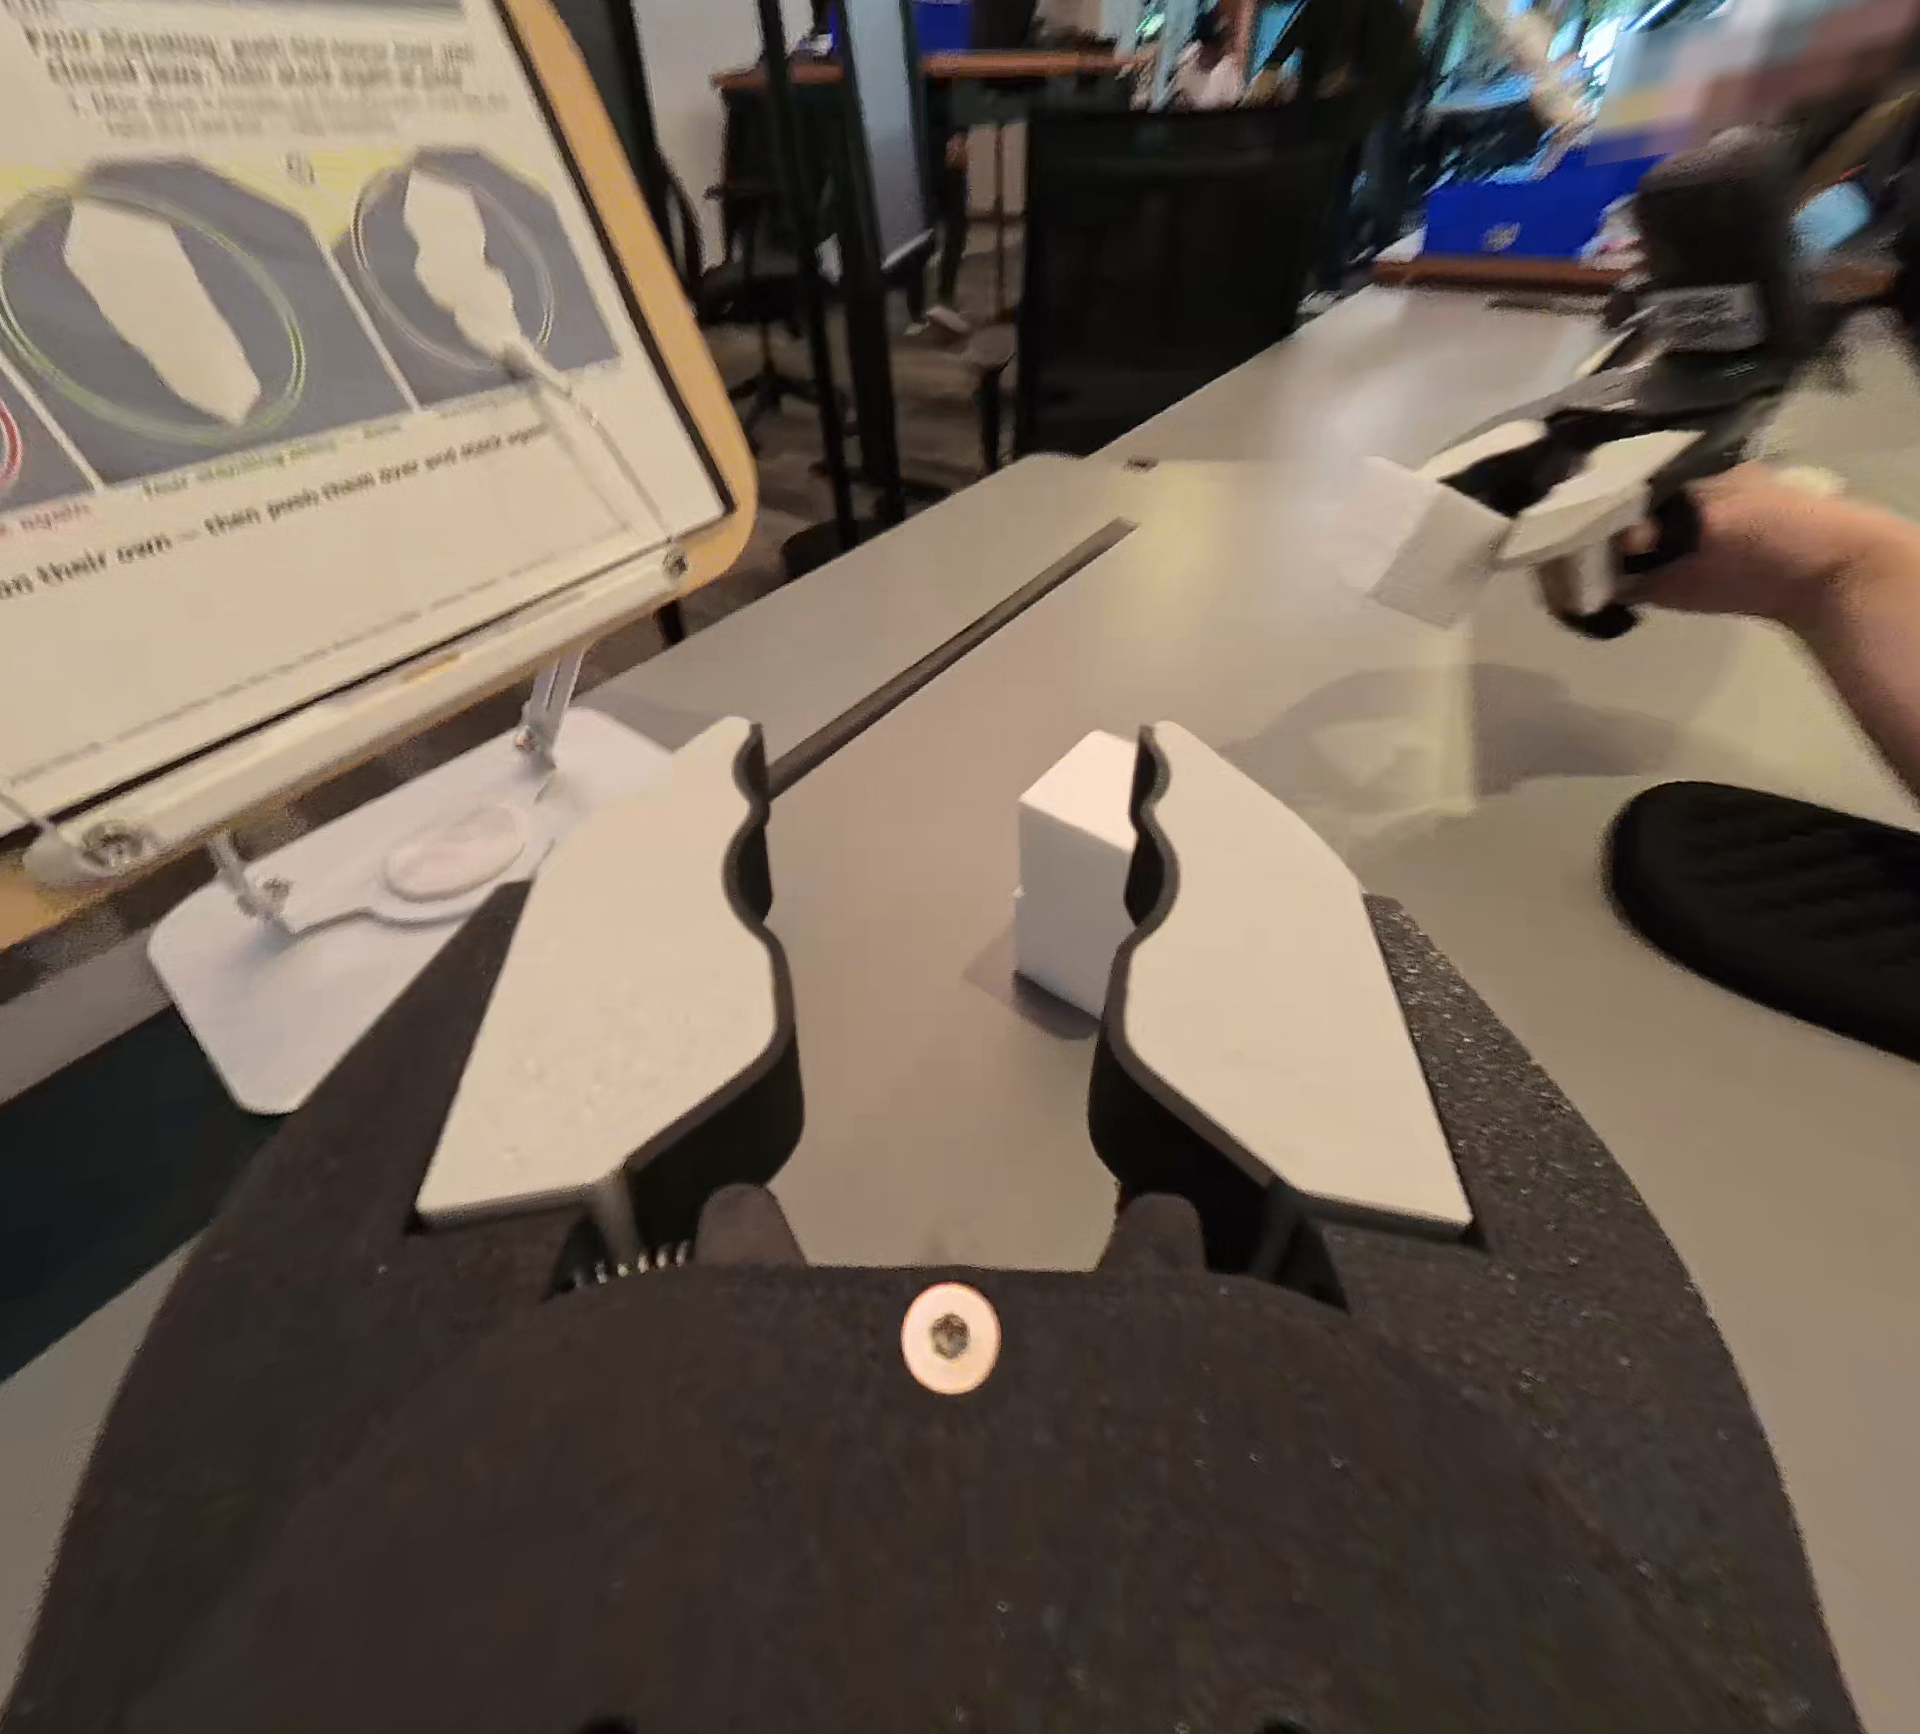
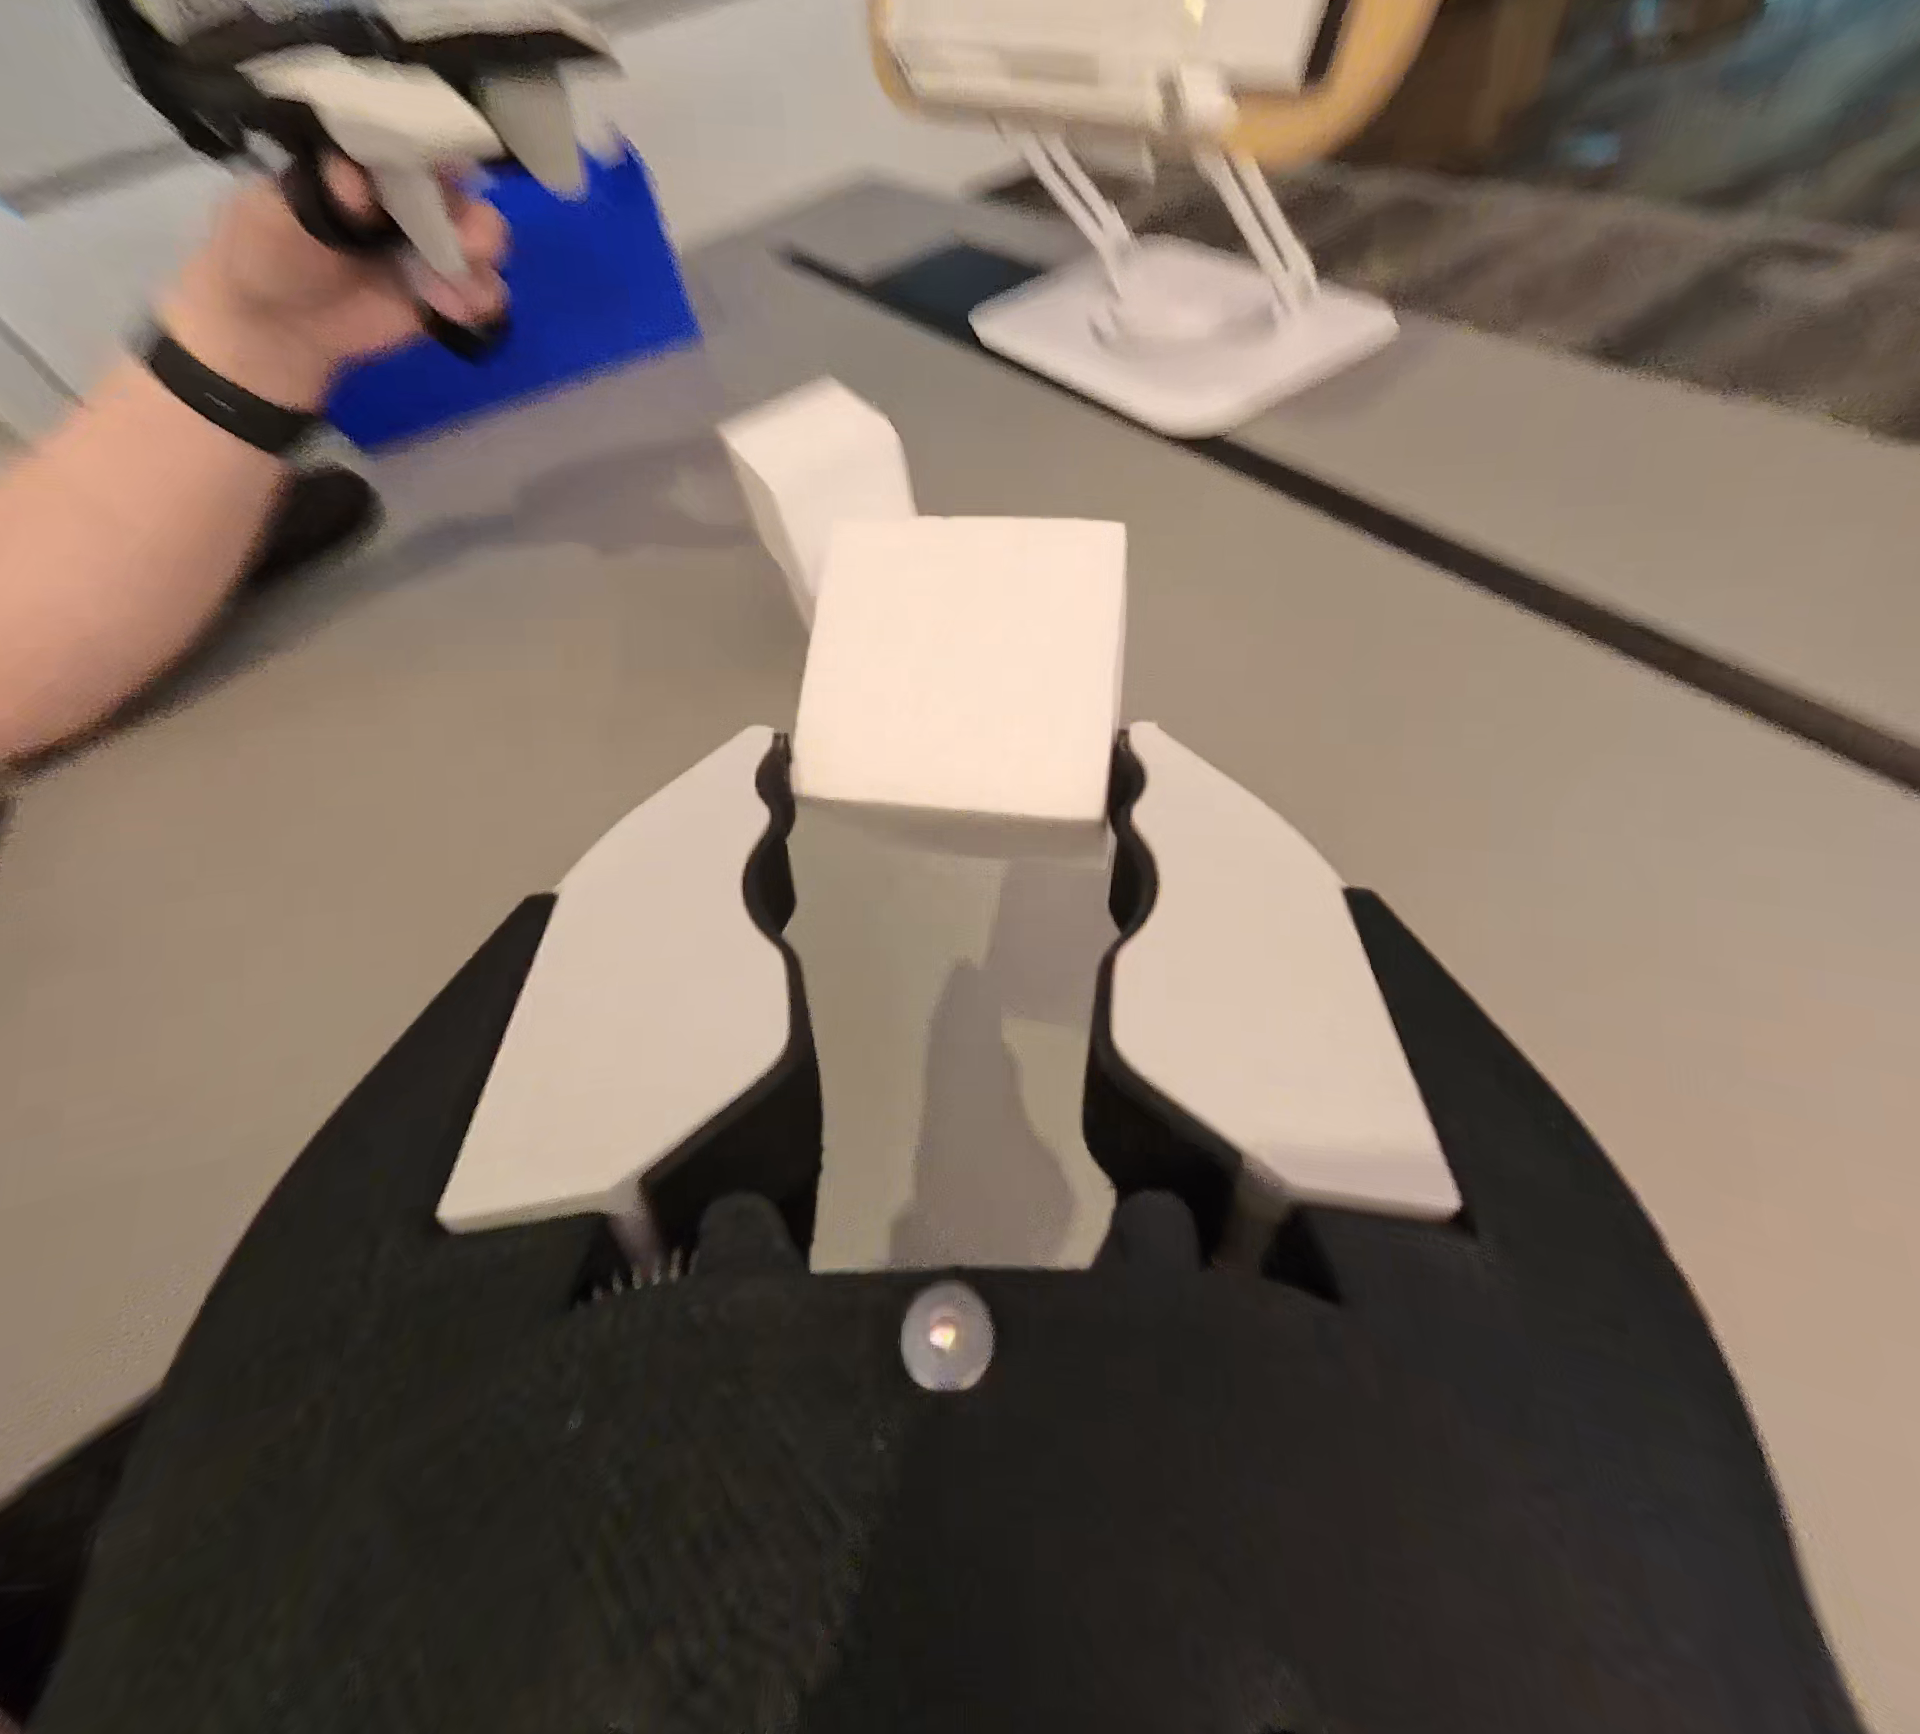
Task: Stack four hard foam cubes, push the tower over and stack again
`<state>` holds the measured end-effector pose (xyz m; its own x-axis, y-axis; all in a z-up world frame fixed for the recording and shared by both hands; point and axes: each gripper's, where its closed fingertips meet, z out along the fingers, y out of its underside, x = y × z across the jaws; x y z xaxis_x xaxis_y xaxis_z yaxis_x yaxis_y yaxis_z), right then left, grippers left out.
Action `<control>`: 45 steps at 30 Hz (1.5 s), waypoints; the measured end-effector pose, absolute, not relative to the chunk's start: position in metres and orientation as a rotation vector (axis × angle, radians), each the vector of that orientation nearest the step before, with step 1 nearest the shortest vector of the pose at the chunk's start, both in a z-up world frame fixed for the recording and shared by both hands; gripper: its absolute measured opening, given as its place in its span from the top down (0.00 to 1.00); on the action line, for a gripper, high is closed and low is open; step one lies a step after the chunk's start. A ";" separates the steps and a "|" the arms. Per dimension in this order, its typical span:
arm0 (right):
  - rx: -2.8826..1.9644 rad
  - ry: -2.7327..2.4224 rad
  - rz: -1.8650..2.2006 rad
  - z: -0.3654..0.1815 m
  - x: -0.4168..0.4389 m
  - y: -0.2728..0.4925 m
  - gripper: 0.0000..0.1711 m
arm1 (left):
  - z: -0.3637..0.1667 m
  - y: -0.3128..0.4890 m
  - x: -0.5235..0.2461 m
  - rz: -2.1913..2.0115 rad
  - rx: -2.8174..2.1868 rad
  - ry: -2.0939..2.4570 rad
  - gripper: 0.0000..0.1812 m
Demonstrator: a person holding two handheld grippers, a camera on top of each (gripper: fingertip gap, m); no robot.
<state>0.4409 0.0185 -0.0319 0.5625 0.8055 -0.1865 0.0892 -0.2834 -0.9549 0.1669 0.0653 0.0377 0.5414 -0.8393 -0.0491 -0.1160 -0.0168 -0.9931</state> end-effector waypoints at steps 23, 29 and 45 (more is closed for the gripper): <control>-1.789 -1.706 0.904 -0.017 0.270 0.060 0.65 | 0.059 0.041 0.141 -0.782 -1.634 0.990 0.75; -1.827 -1.673 0.916 -0.026 0.271 0.064 0.65 | 0.057 0.038 0.147 -0.780 -1.642 1.015 0.75; -1.845 -1.638 1.003 -0.038 0.270 0.068 0.65 | 0.052 0.035 0.157 -0.770 -1.642 1.054 0.76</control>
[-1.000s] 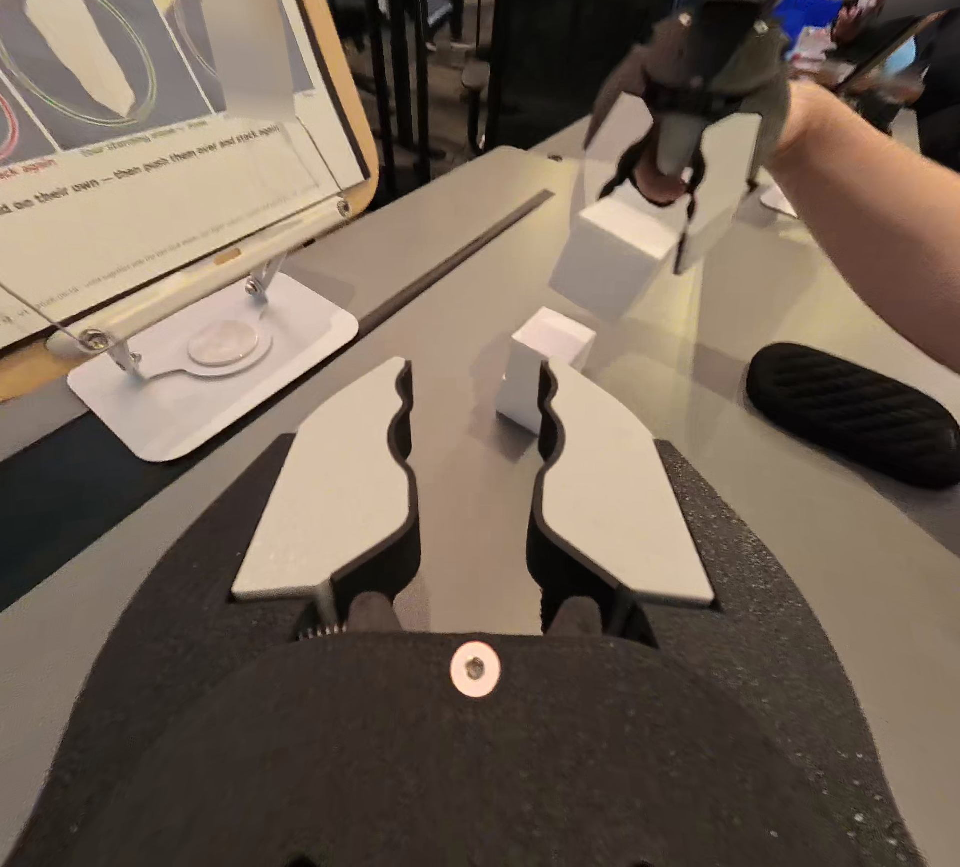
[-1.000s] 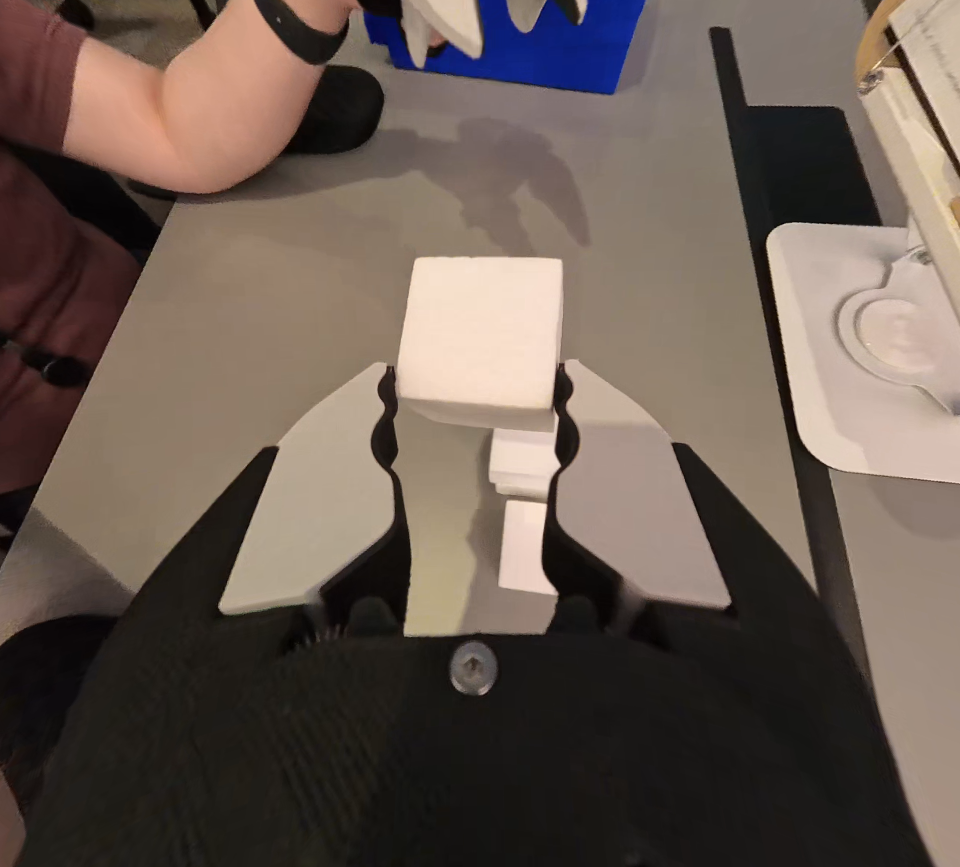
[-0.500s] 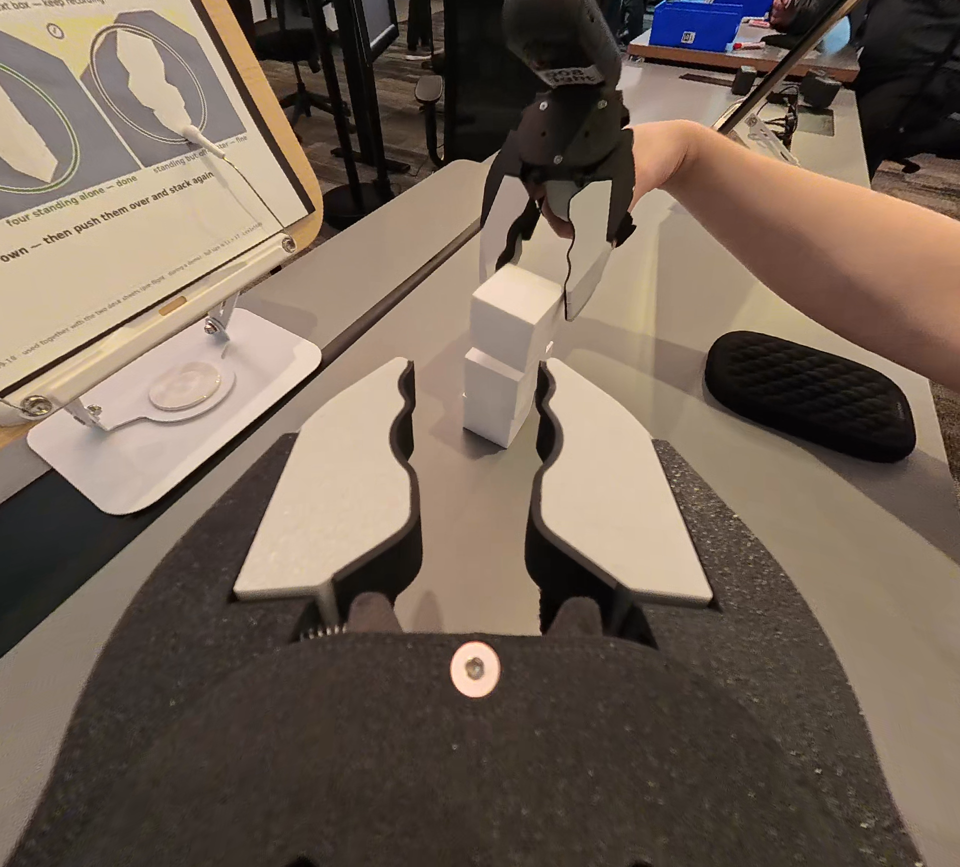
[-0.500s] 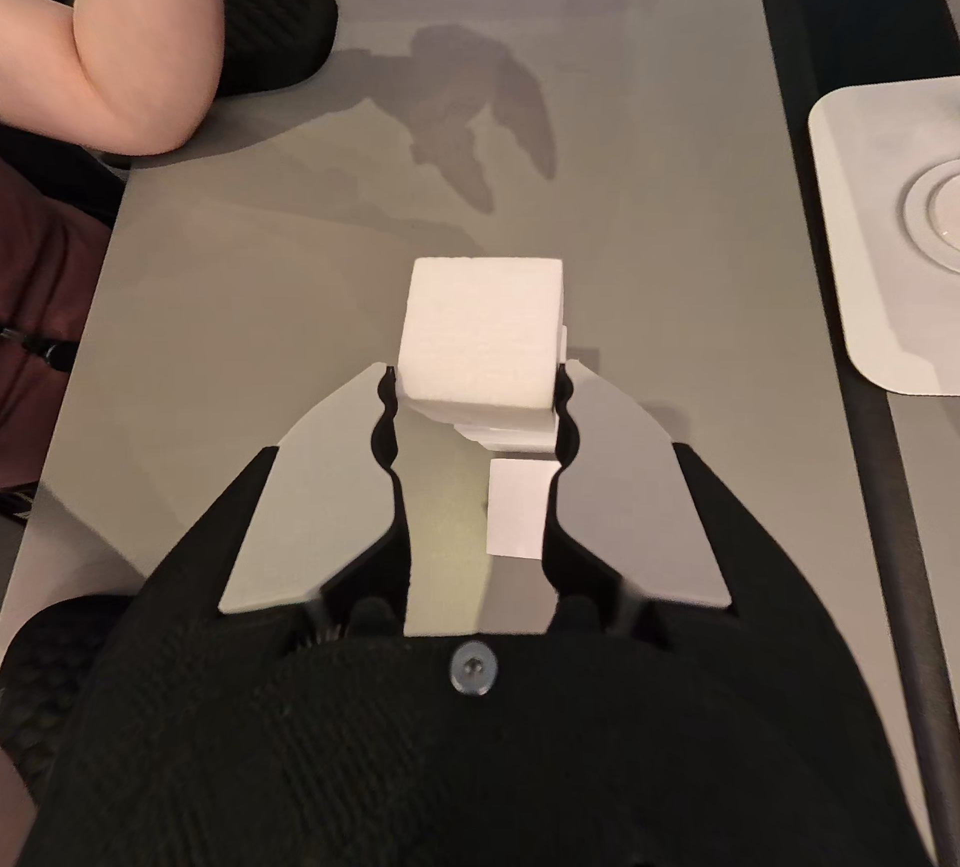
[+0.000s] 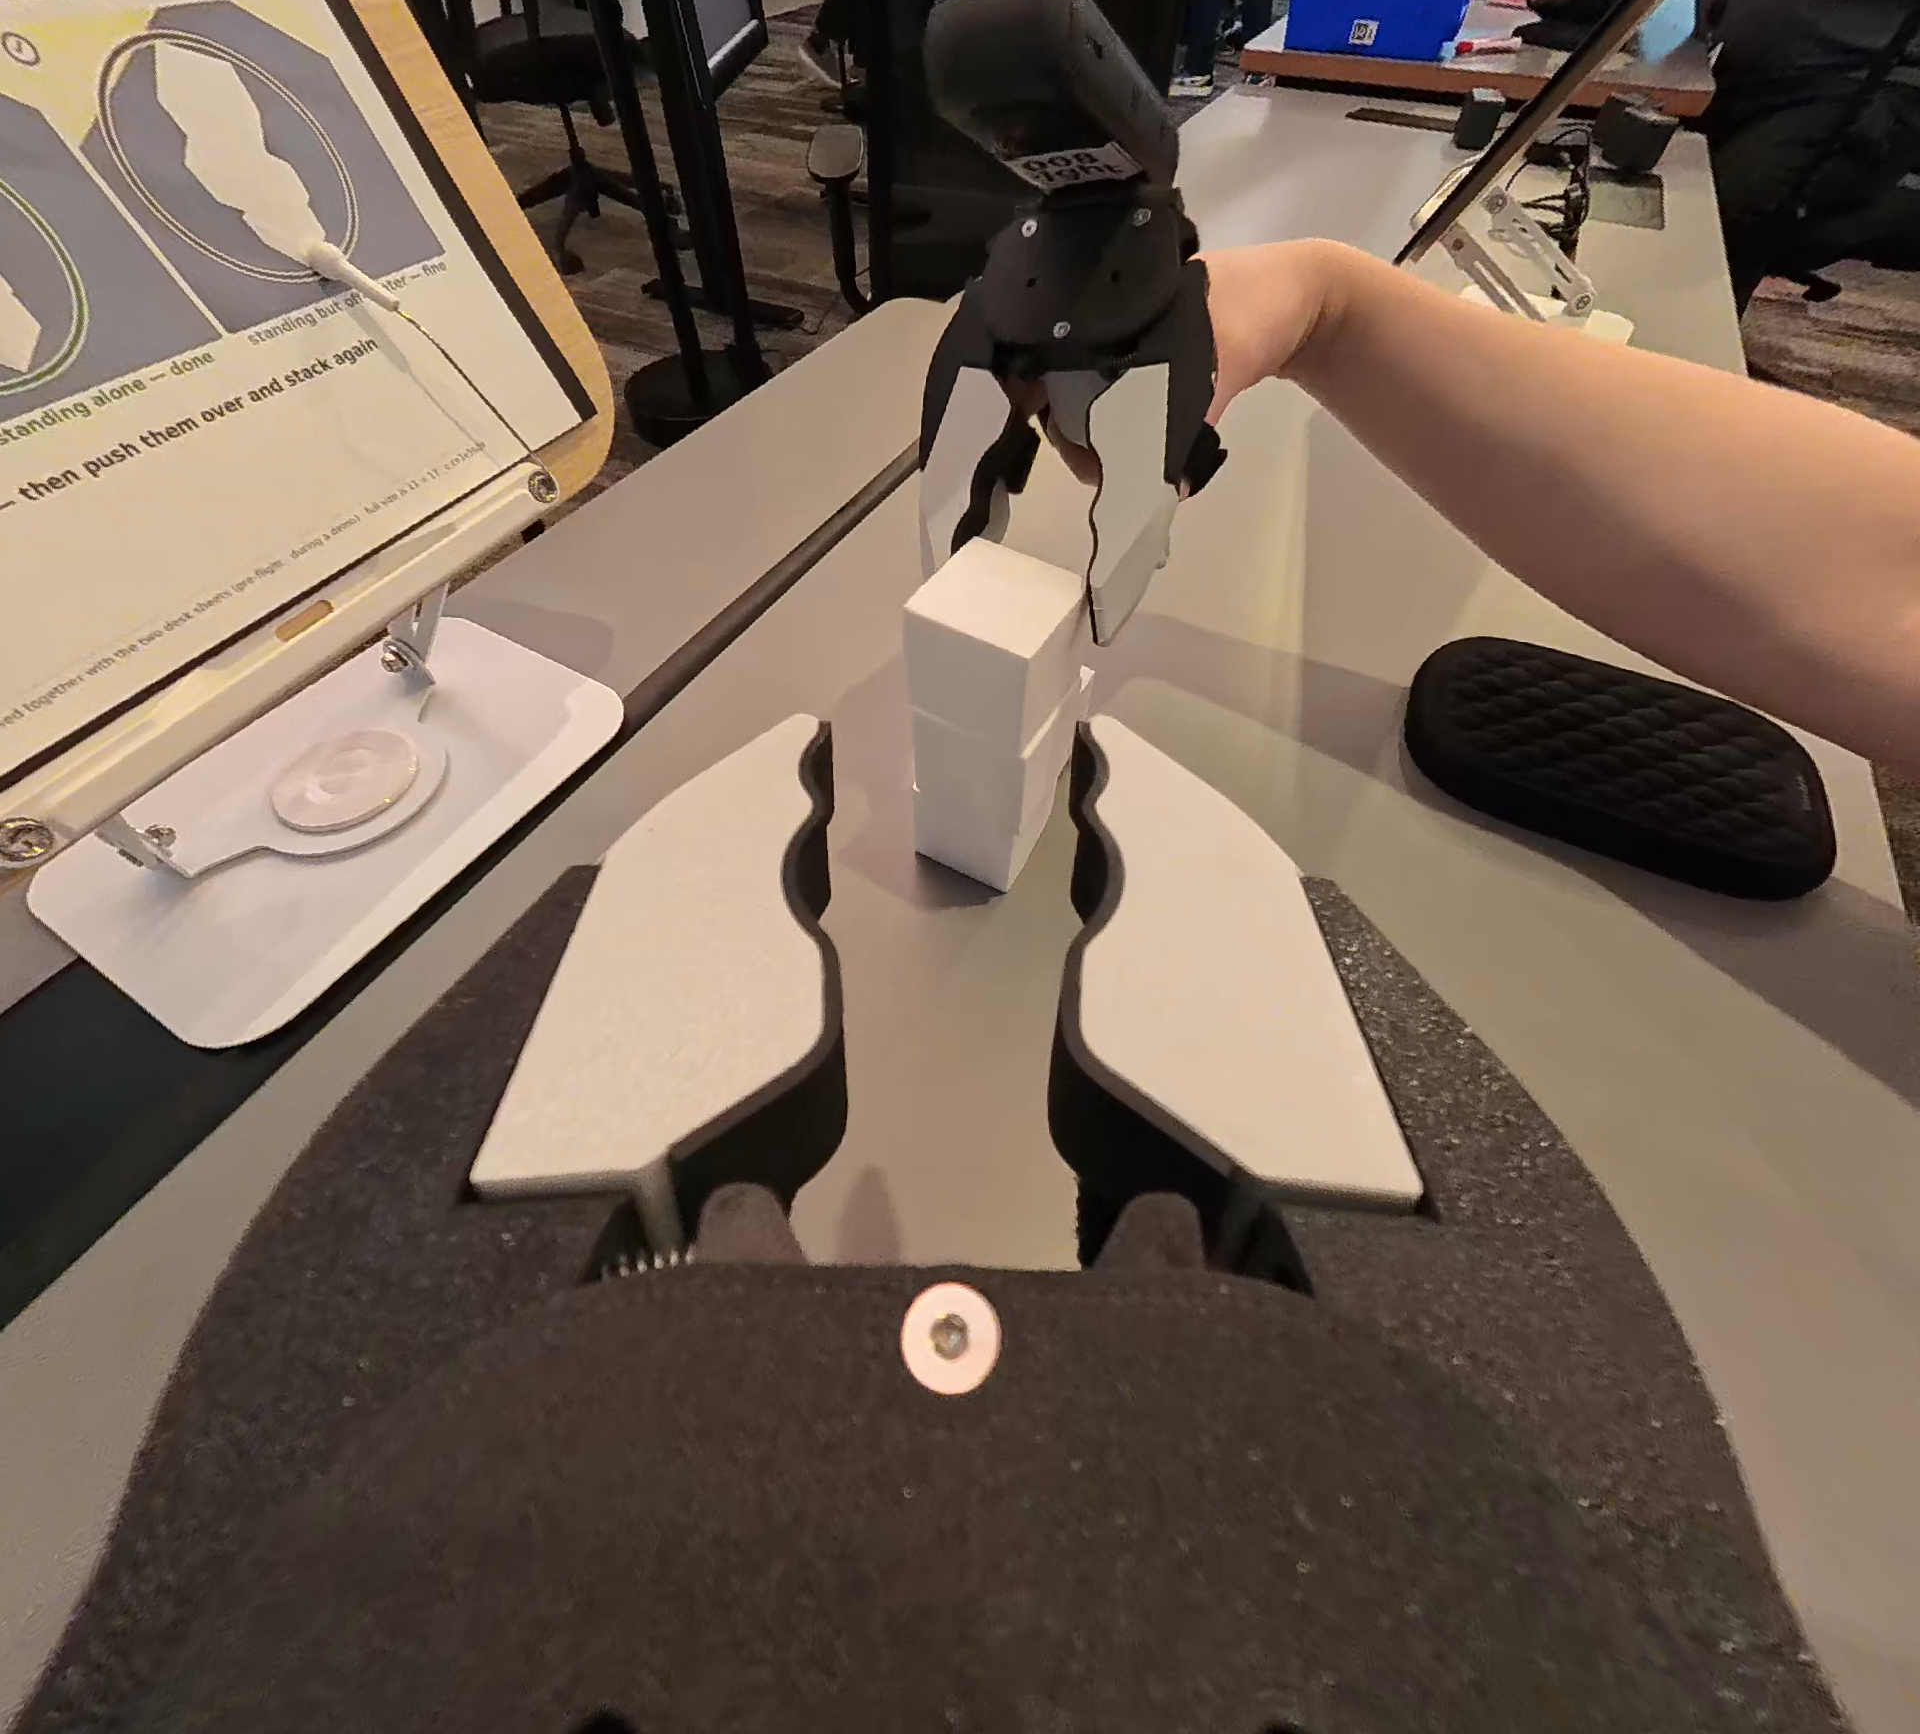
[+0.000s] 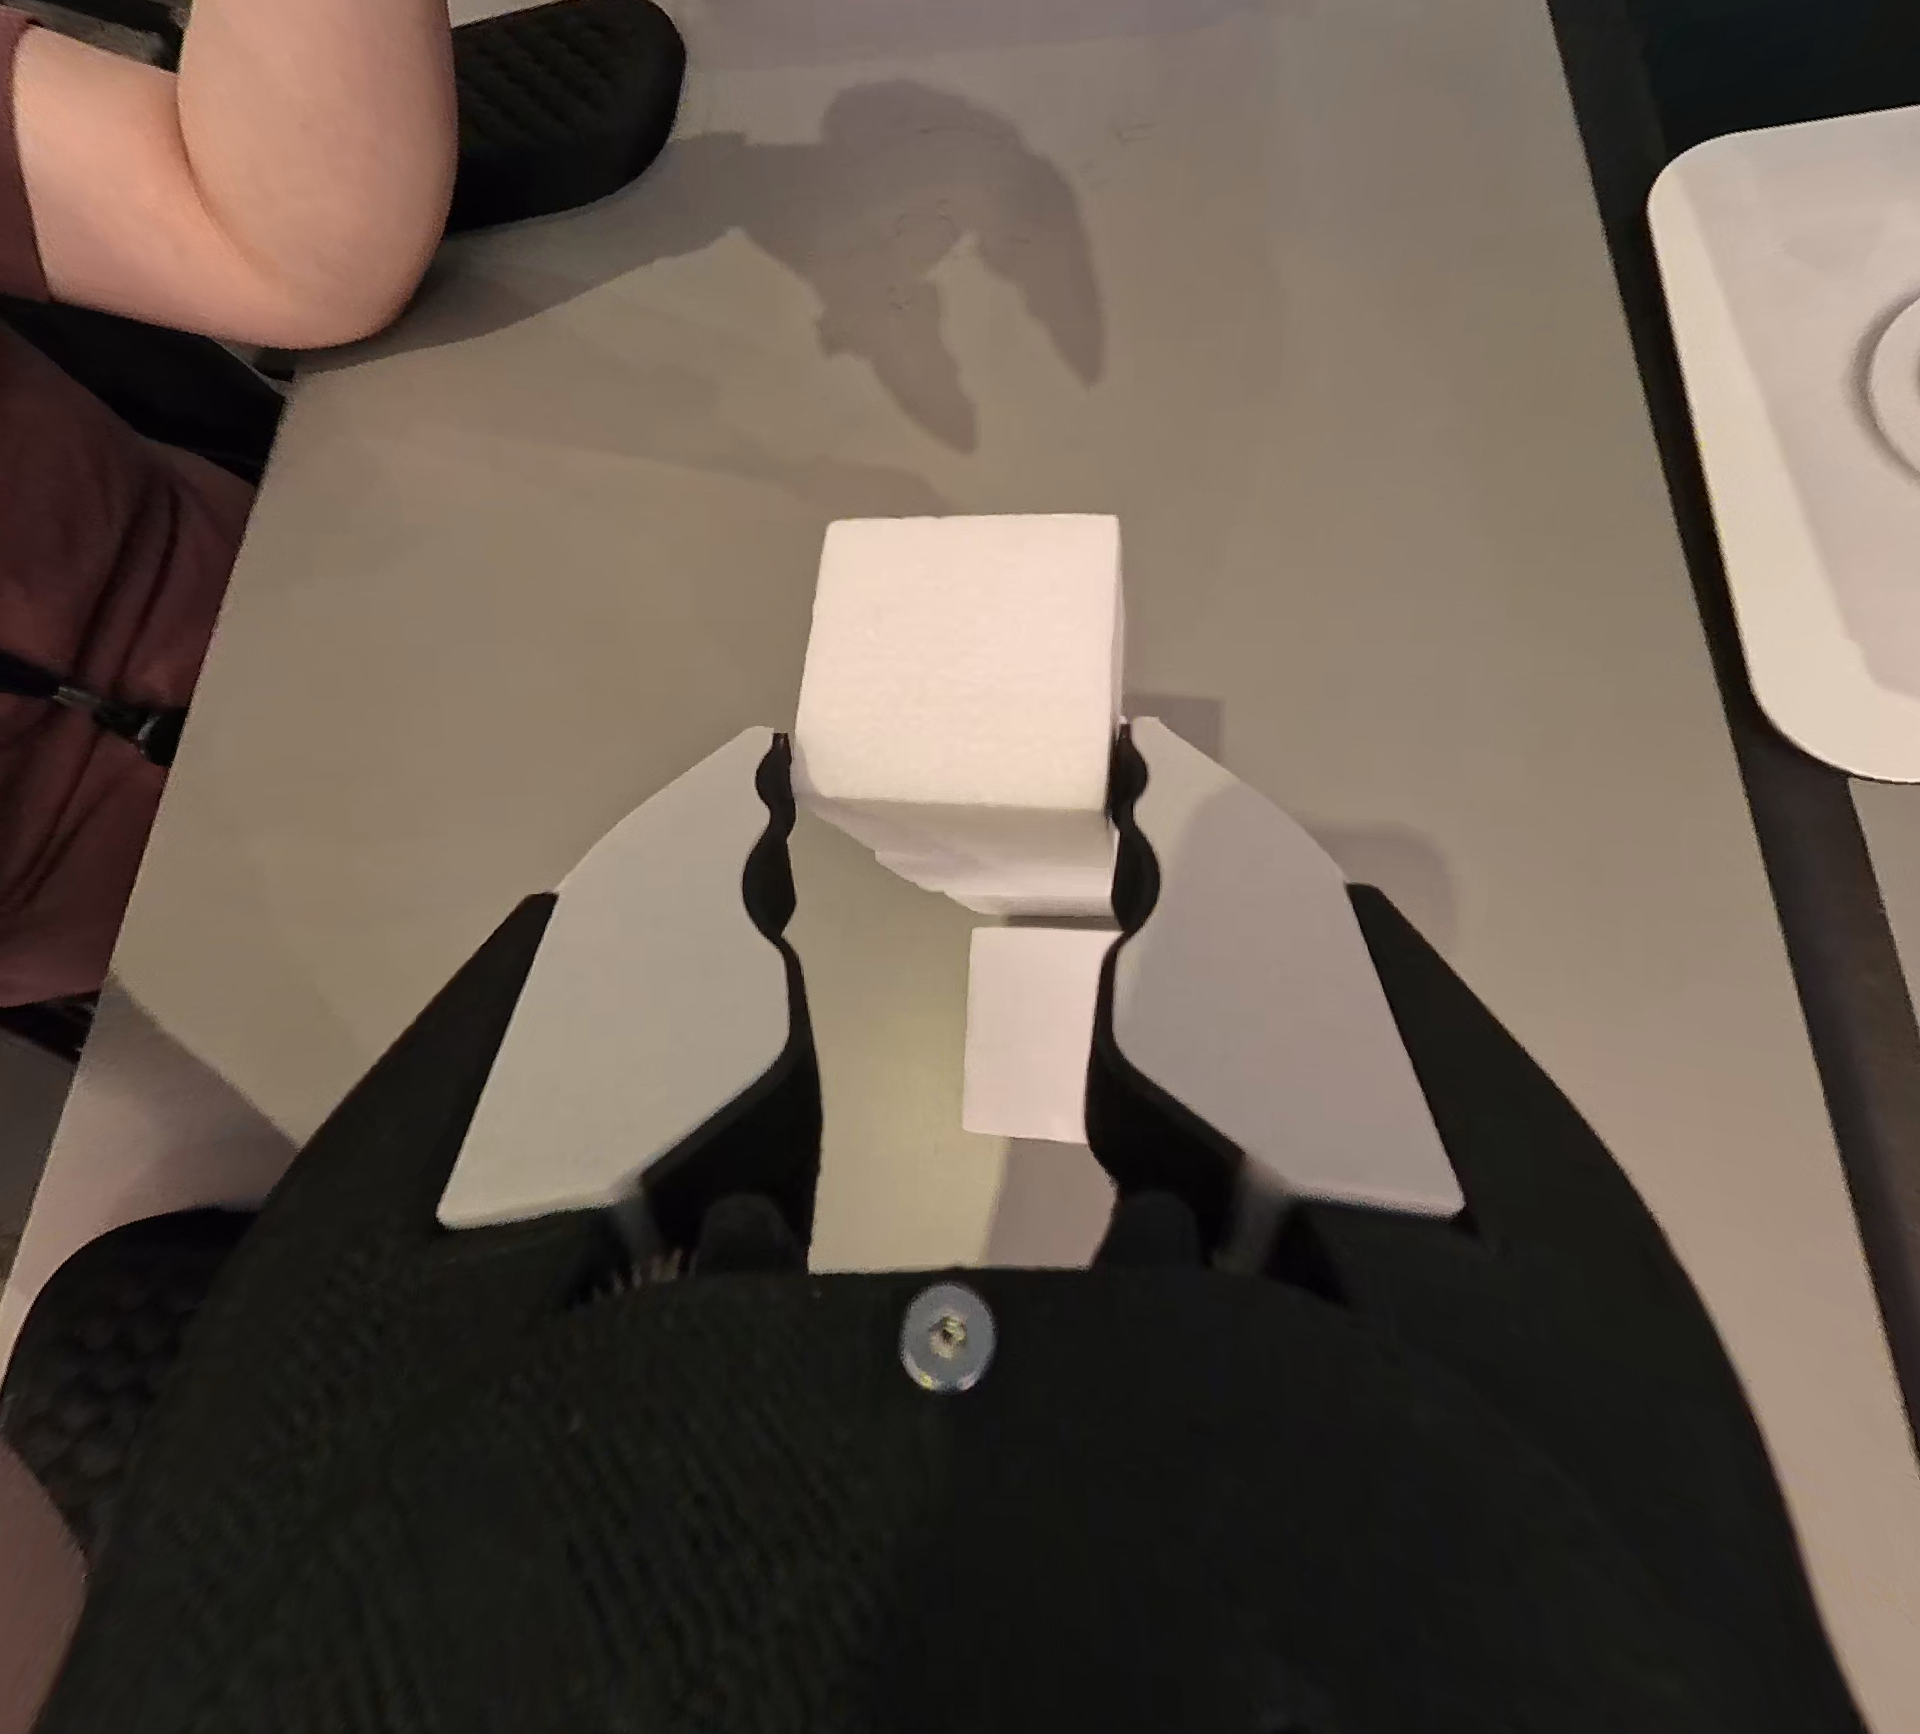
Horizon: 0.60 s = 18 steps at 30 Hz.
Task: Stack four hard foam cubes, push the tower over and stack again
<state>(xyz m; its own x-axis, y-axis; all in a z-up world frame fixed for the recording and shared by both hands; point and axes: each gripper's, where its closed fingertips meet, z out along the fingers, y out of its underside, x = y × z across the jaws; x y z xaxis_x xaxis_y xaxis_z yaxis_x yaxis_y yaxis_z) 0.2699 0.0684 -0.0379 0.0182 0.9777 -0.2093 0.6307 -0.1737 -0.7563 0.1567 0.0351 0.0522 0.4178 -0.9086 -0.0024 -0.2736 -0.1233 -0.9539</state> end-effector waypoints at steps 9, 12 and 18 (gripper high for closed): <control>-1.844 -1.589 0.980 -0.040 0.272 0.069 0.48 | 0.047 0.036 0.158 -0.776 -1.663 1.061 0.76; -1.707 -1.510 0.952 -0.030 0.283 0.058 0.47 | 0.049 0.036 0.157 -0.789 -1.655 1.055 0.76; -1.851 -1.279 0.657 -0.107 0.349 0.079 0.51 | 0.055 0.033 0.159 -0.818 -1.634 1.049 0.76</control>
